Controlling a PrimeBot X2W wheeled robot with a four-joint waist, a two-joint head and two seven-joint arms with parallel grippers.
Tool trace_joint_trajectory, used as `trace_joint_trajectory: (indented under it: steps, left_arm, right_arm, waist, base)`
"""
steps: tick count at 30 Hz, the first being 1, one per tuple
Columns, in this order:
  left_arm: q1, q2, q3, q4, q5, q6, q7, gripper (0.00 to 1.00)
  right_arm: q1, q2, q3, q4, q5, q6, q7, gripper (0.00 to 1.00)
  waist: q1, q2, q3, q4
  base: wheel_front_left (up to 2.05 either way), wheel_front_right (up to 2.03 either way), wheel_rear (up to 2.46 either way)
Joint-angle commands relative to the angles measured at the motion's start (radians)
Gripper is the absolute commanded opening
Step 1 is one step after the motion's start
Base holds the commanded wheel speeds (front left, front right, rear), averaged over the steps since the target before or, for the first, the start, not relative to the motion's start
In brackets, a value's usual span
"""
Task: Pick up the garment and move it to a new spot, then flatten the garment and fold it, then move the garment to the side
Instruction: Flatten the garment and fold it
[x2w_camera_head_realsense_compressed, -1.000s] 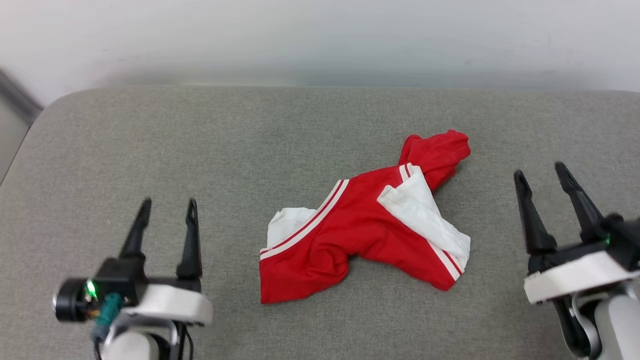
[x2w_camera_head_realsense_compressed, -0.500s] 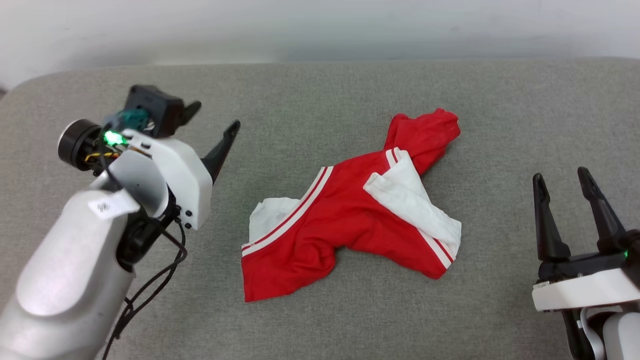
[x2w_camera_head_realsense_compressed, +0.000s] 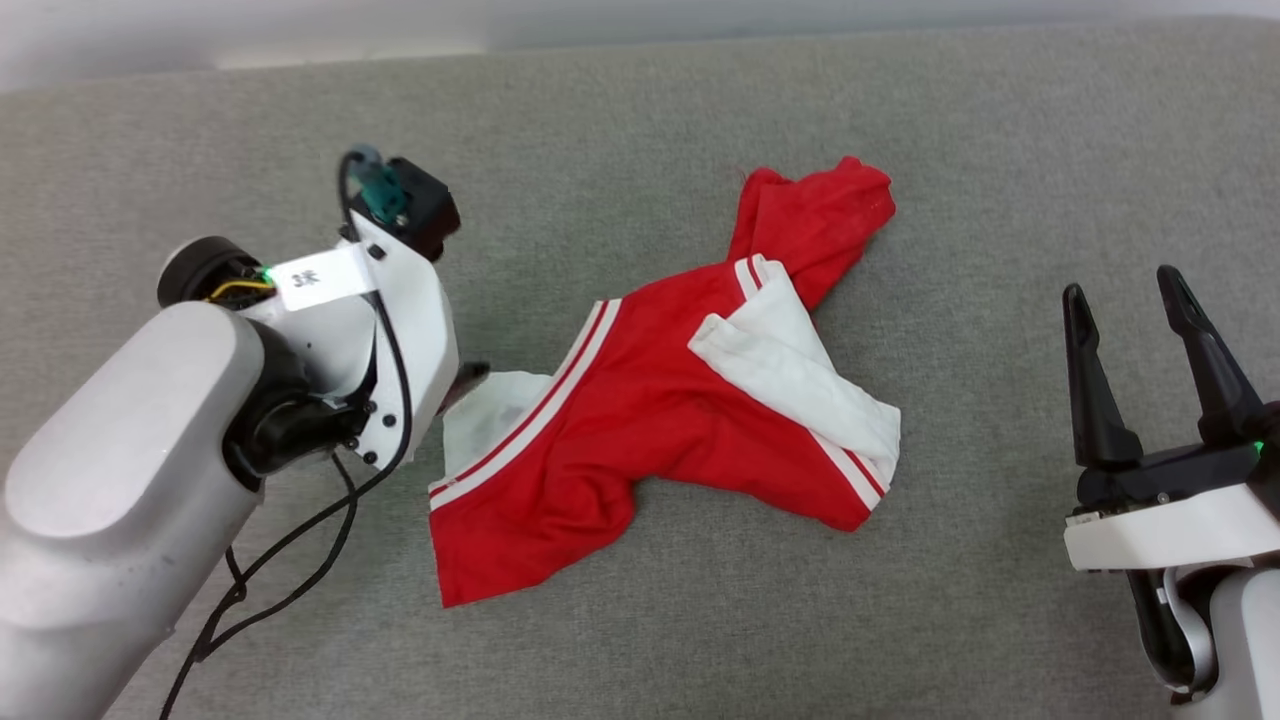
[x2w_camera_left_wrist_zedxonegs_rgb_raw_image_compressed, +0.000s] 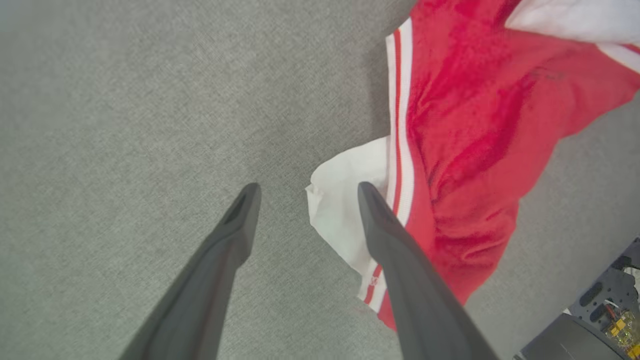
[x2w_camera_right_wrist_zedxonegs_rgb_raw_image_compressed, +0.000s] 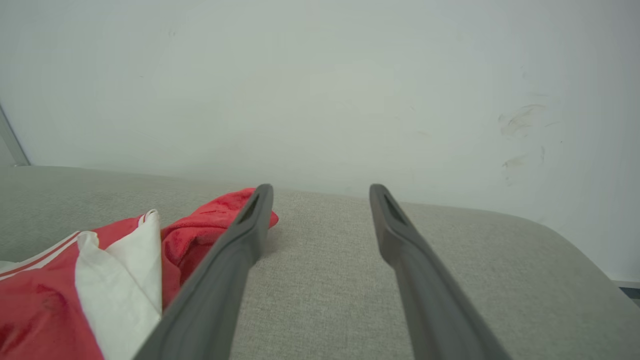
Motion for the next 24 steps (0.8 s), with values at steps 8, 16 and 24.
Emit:
trace_joint_trajectory:
  steps: [8,16,24]
  left_arm:
    - [-0.044,0.02,-0.157,0.071,-0.044,0.0,0.071,1.0]
    - [-0.048,0.03,-0.274,0.117,-0.078,0.0,-0.006,0.0]
    - [-0.1,0.084,-0.231,0.12,-0.05,0.003,-0.21,0.0]
  right_arm:
    - [-0.045,0.008,0.013,0.007,0.007,0.0,-0.003,1.0]
    - [-0.043,0.017,0.002,0.024,0.005,0.0,-0.005,1.0]
    - [0.003,0.03,-0.036,0.015,0.002,0.0,-0.005,1.0]
  waist:
    - [0.0,0.0,0.072,-0.05]
    - [0.0,0.0,0.065,-0.049]
    - [0.0,0.0,0.007,0.004]
  base:
    - [0.0,0.0,0.0]
    - [0.0,0.0,0.0]
    - [0.0,0.0,0.0]
